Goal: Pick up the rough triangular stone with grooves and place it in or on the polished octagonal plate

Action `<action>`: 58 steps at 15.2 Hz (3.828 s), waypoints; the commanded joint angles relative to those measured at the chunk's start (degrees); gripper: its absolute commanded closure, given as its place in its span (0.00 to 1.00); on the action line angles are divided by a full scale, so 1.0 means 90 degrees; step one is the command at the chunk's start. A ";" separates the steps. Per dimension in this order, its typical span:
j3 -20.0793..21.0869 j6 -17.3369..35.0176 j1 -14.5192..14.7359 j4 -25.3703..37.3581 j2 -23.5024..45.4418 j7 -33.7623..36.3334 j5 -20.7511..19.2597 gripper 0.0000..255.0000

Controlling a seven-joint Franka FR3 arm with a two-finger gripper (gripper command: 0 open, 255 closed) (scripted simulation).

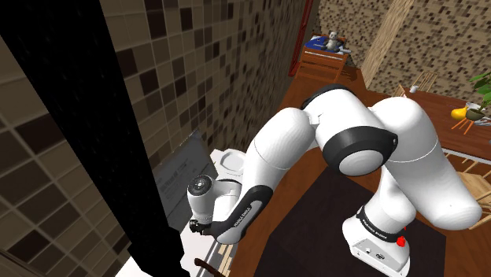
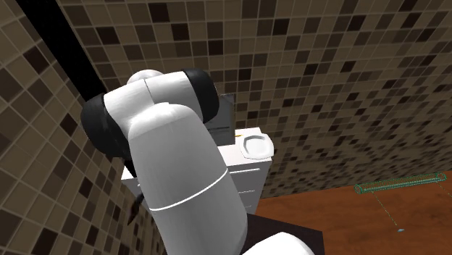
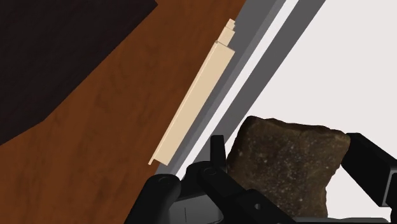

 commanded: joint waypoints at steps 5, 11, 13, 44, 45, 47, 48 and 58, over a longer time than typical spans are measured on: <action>-0.0023 -0.0166 0.0020 -0.0177 -0.0344 -0.0009 -0.0015 1.00; -0.0059 -0.0445 0.0051 -0.0397 -0.0845 -0.0020 -0.0040 1.00; -0.0071 -0.0545 0.0061 -0.0460 -0.1008 -0.0023 -0.0049 1.00; -0.0452 -0.0887 -0.3117 0.0028 -0.1177 -0.3640 0.0099 1.00; -0.0454 -0.0936 -0.3247 0.0150 -0.1116 -0.3777 0.0114 1.00; -0.0446 -0.0922 -0.3349 0.0266 -0.0995 -0.3875 0.0133 1.00; -0.0437 -0.0871 -0.3356 0.0289 -0.0921 -0.3875 0.0141 1.00; -0.0348 -0.0405 -0.3433 0.0593 -0.0150 -0.3862 0.0209 1.00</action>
